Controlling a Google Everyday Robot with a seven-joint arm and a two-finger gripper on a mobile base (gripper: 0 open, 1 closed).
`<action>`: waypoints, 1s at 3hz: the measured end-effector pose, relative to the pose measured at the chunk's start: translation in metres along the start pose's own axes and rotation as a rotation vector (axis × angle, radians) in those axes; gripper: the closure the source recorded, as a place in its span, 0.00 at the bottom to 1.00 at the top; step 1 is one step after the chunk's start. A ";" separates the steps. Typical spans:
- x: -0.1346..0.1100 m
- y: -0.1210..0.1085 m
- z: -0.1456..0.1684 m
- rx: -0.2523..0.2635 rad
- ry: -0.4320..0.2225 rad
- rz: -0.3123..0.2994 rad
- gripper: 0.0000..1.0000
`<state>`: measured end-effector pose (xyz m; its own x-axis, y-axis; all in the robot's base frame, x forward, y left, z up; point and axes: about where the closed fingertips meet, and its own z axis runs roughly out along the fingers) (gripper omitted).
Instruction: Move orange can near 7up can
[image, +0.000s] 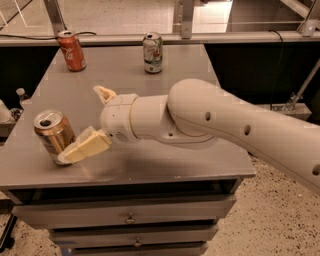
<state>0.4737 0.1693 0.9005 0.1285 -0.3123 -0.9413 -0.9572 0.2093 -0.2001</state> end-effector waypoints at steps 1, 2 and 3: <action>0.005 0.004 0.025 -0.016 -0.045 0.037 0.00; 0.006 0.007 0.041 -0.030 -0.080 0.081 0.17; -0.001 0.012 0.054 -0.045 -0.124 0.117 0.40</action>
Offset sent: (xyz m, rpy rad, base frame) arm 0.0093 0.0538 -0.0277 0.1499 0.1209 0.0246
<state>0.4757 0.2219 0.8839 0.0436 -0.1710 -0.9843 -0.9778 0.1946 -0.0771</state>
